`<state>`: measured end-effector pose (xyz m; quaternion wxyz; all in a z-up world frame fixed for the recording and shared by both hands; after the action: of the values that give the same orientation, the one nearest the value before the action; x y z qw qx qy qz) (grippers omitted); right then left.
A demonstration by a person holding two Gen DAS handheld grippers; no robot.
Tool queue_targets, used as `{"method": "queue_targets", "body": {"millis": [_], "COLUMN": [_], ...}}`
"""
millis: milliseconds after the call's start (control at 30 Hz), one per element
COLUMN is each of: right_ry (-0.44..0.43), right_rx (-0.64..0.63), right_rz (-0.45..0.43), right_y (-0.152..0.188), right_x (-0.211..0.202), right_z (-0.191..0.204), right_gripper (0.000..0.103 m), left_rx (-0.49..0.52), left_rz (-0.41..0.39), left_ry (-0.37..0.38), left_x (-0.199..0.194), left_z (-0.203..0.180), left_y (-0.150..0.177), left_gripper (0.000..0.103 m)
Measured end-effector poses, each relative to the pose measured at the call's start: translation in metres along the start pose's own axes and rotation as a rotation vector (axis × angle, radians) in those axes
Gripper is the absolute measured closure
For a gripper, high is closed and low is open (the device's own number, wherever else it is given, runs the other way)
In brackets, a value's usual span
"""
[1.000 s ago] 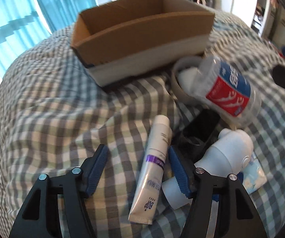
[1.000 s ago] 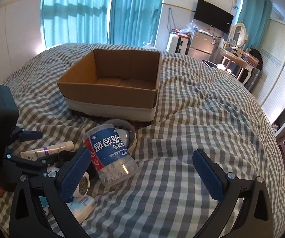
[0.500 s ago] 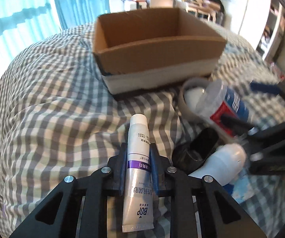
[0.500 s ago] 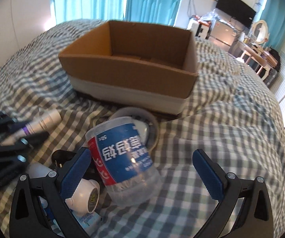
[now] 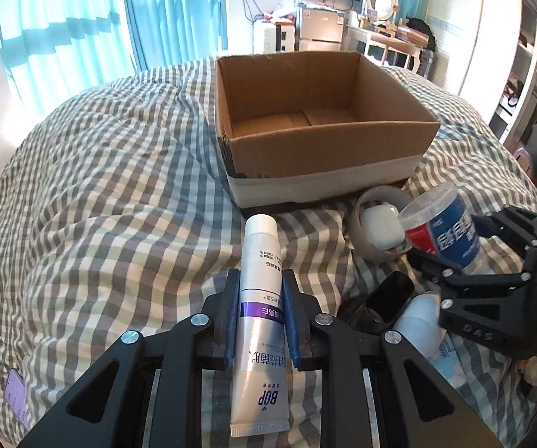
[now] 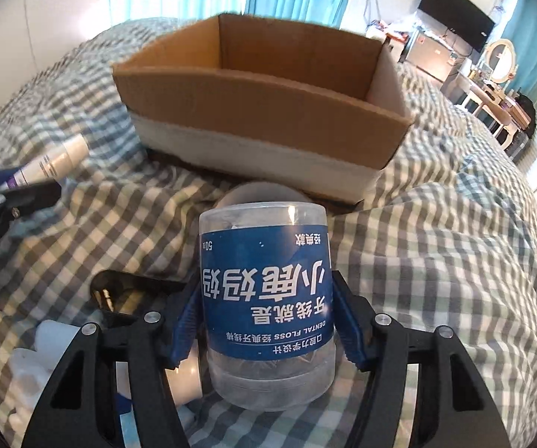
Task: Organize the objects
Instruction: 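Grasp the white toothpaste tube with left tool while right tool grasps the floss canister, then carry tube and canister to the cardboard box and release both inside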
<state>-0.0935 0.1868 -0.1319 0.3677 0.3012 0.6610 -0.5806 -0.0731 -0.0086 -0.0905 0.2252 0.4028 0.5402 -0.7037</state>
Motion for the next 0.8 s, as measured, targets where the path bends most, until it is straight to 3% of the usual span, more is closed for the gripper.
{"method": "queue_targets", "body": {"millis": [233,500,800], "right_ry": [-0.009,0.013,-0.033], "right_rx": [0.044,0.03,0.018], "right_rz": [-0.092,-0.189,-0.249], "right_y": [-0.006,-0.01,-0.038], "right_x": [-0.045,-0.092,-0.137], "right_z": [-0.007,0.001,0.001], "right_gripper": [0.04,0.04,0.04], "left_rx": [0.014,0.02,0.039], "left_rz": [-0.054,-0.117,-0.194], "left_ry": [-0.038,-0.025,-0.063], "left_x": [-0.024,-0.052,-0.078], "left_z": [-0.005,-0.009,-0.004], "left_y": [-0.005,-0.017,-0.052], "left_gripper": [0.082,0.082,0.082]}}
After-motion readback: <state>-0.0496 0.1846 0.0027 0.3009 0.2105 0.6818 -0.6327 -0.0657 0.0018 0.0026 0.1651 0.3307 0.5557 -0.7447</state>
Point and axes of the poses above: each gripper's, at about its wrist camera, not at the fingertips, and x roughly the way its jaws point, z to its left, y to its underside, the point moved 1 cm from there along x, roughly the way its jaws point, and after that the axes turned 8 degrees about x, right-handed, at the moved point
